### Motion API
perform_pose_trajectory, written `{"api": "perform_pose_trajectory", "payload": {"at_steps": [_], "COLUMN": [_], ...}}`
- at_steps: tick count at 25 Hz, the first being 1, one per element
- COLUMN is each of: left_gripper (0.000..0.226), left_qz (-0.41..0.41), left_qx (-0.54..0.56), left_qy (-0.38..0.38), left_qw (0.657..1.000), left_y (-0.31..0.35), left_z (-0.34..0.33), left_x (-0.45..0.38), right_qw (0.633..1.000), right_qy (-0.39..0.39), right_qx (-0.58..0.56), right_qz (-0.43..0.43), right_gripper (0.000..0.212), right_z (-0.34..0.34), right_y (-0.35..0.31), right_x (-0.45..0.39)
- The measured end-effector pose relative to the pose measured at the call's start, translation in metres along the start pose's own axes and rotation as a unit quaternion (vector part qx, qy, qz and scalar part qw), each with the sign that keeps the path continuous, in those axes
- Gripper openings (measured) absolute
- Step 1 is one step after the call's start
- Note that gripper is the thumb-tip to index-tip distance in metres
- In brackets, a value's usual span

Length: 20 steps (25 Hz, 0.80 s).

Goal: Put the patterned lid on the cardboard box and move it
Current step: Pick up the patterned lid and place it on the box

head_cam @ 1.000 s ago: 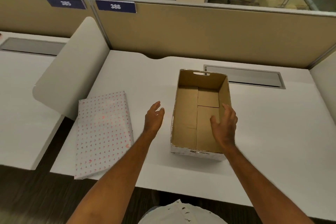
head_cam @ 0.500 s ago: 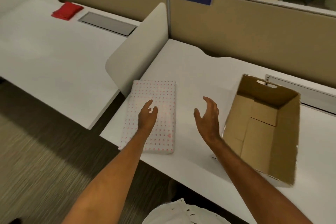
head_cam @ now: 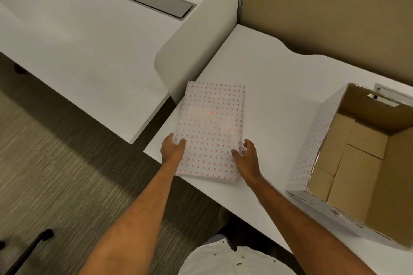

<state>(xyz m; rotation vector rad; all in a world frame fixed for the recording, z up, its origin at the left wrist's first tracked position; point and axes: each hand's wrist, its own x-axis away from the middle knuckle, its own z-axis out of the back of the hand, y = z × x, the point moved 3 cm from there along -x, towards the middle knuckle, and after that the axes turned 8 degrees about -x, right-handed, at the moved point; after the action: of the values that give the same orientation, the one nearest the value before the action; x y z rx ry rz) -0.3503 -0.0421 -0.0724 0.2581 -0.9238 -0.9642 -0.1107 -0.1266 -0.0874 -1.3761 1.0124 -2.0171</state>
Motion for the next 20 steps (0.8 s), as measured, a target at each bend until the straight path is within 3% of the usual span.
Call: {"api": "perform_pose_trajectory", "payload": {"at_steps": [10,15,20], "left_gripper": [0.062,0.052,0.041], "left_qz": [0.024,0.053,0.049], "left_qx": [-0.04,0.059,0.131], "left_qy": [-0.008,-0.031,-0.042], "left_qw": [0.999,0.996,0.989], "left_y": [-0.003,0.003,0.036], "left_z": [-0.008,-0.004,-0.005], "left_x": [-0.009,-0.002,0.019], "right_qw": [0.993,0.983,0.981], "right_qy": [-0.023,-0.022,0.024], "right_qx": [-0.09,-0.156,-0.19], "right_qz": [-0.075,-0.092,-0.018], "right_gripper": [0.044,0.045,0.043], "right_z": [-0.003,0.001,0.012], "right_y": [0.007,-0.001,-0.029], "right_x": [-0.008,-0.002,0.014]}}
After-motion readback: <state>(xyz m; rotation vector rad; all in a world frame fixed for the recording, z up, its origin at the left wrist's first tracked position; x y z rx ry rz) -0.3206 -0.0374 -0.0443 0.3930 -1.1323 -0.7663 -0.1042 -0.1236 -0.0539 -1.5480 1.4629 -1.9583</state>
